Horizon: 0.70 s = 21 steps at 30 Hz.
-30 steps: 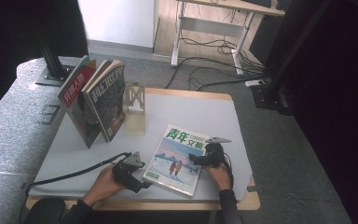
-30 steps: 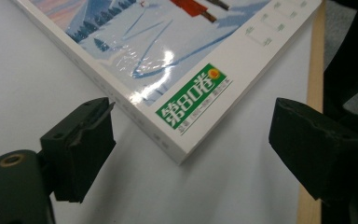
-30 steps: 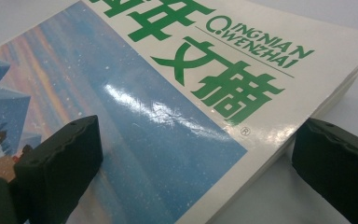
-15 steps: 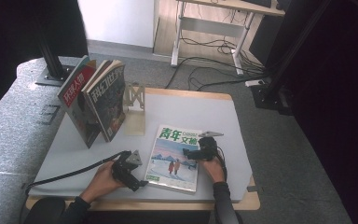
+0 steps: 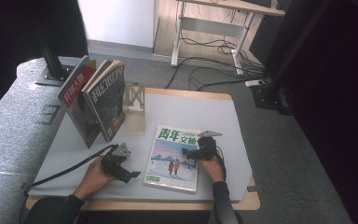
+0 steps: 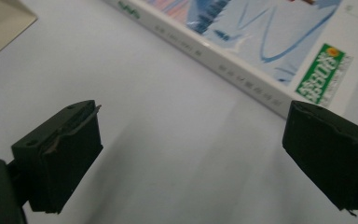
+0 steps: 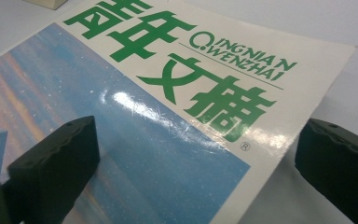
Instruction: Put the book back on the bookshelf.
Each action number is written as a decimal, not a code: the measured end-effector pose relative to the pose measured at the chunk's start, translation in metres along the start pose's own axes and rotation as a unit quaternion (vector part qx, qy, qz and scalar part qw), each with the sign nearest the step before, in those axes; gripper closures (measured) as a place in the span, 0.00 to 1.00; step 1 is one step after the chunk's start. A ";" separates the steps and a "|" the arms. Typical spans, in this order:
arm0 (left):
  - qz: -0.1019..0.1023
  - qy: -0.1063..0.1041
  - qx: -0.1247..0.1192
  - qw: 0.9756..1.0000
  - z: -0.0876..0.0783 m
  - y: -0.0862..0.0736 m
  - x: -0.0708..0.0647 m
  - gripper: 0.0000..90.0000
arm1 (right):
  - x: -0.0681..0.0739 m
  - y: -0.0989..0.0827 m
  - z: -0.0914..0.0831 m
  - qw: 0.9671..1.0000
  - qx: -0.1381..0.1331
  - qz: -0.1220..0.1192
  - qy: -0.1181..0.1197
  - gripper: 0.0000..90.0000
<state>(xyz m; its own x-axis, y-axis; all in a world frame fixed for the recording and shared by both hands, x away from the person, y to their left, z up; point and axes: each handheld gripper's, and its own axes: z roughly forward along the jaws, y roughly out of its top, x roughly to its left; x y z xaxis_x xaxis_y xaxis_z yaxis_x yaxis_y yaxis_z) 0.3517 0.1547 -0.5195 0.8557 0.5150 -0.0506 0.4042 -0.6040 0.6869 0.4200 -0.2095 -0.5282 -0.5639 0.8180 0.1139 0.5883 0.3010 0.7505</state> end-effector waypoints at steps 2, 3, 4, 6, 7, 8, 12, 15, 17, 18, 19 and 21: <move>0.002 0.005 0.006 1.000 0.001 -0.002 0.002 0.04 | 0.000 -0.001 -0.005 1.000 0.002 -0.002 0.001 0.03; 0.005 0.016 0.019 1.000 0.005 -0.005 0.005 0.03 | -0.001 -0.001 -0.007 1.000 0.002 -0.007 0.000 0.03; 0.006 0.015 0.016 1.000 0.006 -0.006 0.005 0.03 | -0.001 -0.002 -0.009 1.000 0.001 -0.008 0.000 0.03; 0.004 0.014 0.010 1.000 0.005 -0.005 0.005 0.02 | -0.002 -0.004 -0.014 1.000 0.000 -0.006 0.006 0.02; 0.005 0.013 0.014 1.000 0.006 -0.005 0.005 0.03 | -0.002 -0.004 -0.016 1.000 0.001 -0.006 0.007 0.02; 0.004 0.013 0.017 1.000 0.006 -0.005 0.006 0.03 | -0.002 -0.006 -0.017 1.000 0.002 -0.009 0.009 0.02; 0.007 0.015 0.018 1.000 0.006 -0.005 0.005 0.02 | -0.003 -0.010 -0.019 1.000 0.012 -0.012 0.013 0.02; 0.009 0.020 0.019 1.000 0.007 -0.005 0.004 0.02 | -0.004 -0.013 -0.018 1.000 0.016 -0.007 0.020 0.02; 0.009 0.019 0.019 1.000 0.007 -0.005 0.004 0.02 | -0.004 -0.014 -0.017 0.999 0.016 -0.002 0.030 0.02; 0.009 0.019 0.019 1.000 0.007 -0.005 0.004 0.02 | -0.004 -0.014 -0.016 0.999 0.016 0.000 0.034 0.02; 0.009 0.019 0.020 1.000 0.007 -0.005 0.004 0.02 | -0.003 -0.014 -0.015 0.999 0.018 0.001 0.040 0.02; 0.010 0.019 0.020 1.000 0.007 -0.005 0.004 0.02 | -0.003 -0.014 -0.014 0.999 0.018 0.001 0.046 0.02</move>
<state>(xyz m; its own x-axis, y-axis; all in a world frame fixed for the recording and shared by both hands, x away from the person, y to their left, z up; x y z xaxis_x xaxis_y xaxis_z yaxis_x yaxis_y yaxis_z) 0.3553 0.1554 -0.5285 0.8507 0.5256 -0.0092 0.4010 -0.6376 0.6577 0.4053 -0.2227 -0.5299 -0.6116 0.7713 0.1762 0.6094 0.3172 0.7267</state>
